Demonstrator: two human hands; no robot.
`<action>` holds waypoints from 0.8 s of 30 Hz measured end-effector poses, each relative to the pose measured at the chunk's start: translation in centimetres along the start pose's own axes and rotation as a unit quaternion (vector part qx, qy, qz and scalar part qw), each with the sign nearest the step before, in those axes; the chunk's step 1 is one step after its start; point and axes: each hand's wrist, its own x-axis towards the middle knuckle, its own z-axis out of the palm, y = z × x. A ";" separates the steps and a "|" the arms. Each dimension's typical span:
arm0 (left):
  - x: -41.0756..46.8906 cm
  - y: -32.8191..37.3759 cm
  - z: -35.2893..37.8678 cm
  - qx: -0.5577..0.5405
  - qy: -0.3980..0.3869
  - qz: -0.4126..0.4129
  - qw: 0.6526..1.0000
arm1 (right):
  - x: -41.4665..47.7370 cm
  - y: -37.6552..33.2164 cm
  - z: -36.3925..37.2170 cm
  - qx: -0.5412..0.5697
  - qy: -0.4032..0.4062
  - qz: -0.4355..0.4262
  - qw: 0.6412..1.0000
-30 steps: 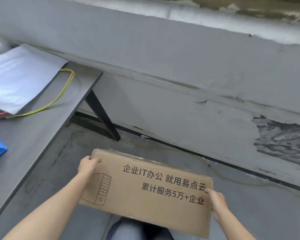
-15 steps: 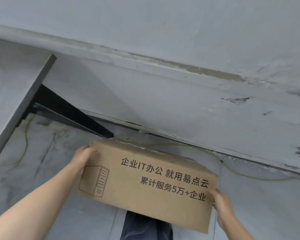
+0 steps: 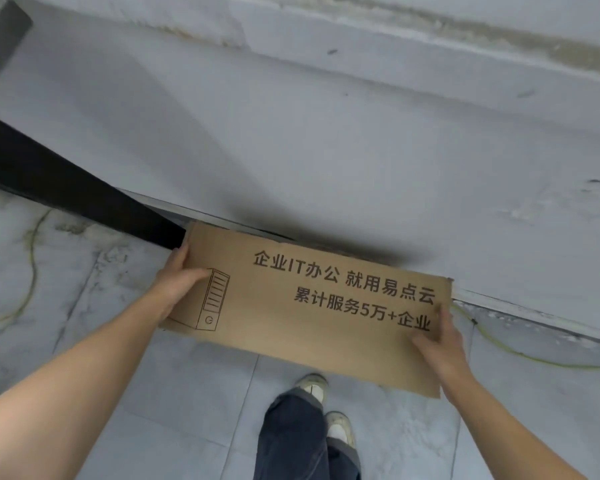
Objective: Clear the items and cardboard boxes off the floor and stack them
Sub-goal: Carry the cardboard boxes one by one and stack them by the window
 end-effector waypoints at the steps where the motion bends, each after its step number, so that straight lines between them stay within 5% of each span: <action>1: 0.0 -0.5 0.2 0.065 0.014 -0.003 0.998 | 0.0 -0.1 0.4 -0.088 0.000 0.011 0.996; 4: -0.3 -2.1 0.8 0.202 0.035 -0.015 0.979 | -0.7 -0.1 0.9 -0.176 0.001 0.043 0.983; 9: -3.1 -2.3 0.8 0.260 0.030 -0.004 0.965 | -2.8 -1.3 0.2 -0.199 0.017 0.041 0.979; 15: -11.2 1.7 1.3 0.114 -0.011 0.035 0.993 | -9.8 -3.4 -1.3 -0.145 0.019 -0.057 0.988; 24: -27.8 8.0 2.8 -0.004 -0.106 0.082 0.991 | -26.9 -1.7 -7.4 0.035 0.108 -0.054 0.992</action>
